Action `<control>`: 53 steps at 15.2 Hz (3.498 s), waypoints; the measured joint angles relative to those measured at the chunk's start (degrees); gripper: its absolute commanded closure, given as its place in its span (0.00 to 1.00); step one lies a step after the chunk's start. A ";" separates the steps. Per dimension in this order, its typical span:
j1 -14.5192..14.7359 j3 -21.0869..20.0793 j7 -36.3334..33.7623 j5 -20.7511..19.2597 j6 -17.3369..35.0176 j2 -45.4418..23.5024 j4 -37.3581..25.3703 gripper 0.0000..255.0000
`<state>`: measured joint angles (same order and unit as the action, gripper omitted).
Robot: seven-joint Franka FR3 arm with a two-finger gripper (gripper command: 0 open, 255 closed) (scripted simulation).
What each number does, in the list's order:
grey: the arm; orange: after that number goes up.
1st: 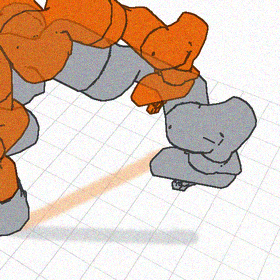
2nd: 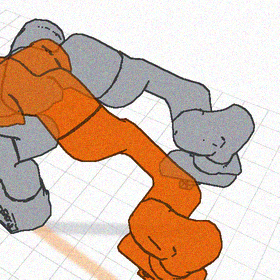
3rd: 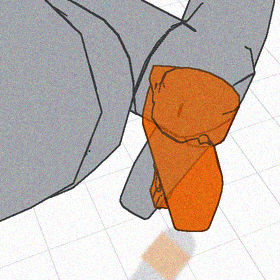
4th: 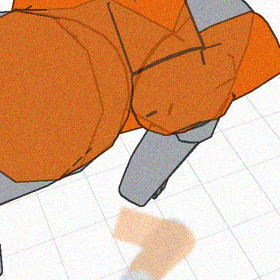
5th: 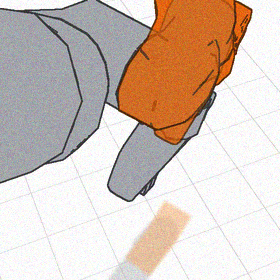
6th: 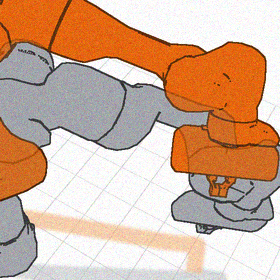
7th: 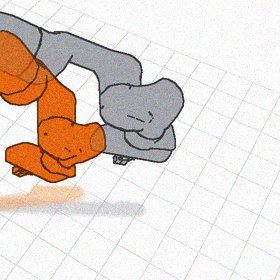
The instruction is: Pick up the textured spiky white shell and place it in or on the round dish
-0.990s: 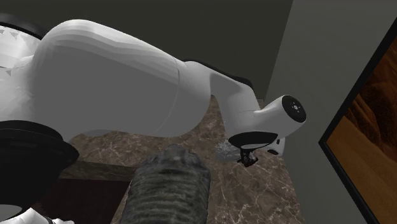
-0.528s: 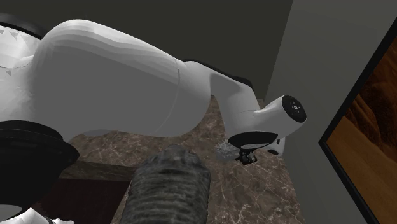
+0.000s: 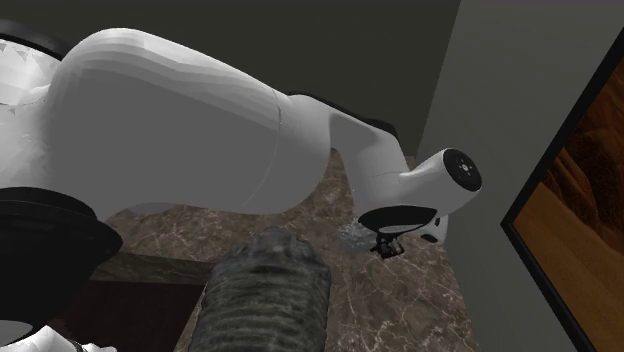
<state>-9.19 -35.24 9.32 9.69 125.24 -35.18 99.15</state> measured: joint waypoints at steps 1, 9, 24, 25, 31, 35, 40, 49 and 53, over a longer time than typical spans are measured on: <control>-0.10 -0.10 -0.12 0.09 -0.55 0.34 -0.23 1.00; -0.93 -1.09 -1.10 1.04 -4.67 3.46 -1.64 1.00; -2.00 -2.55 -3.53 2.46 -13.87 8.22 -6.98 1.00; -2.09 -2.64 -3.64 2.59 -14.34 8.55 -7.18 1.00; -1.31 -4.43 -5.91 4.57 -13.39 12.39 -3.91 1.00; -0.33 -6.61 -7.94 7.27 -10.26 16.77 1.71 1.00; 2.58 -9.19 -11.99 9.33 -6.54 19.90 5.84 1.00; 9.09 -13.41 -21.21 10.68 -1.46 23.01 8.96 1.00; 13.34 -14.84 -27.09 9.04 0.82 22.23 8.31 1.00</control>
<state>4.15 -50.08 -17.78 18.73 126.07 -12.95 107.45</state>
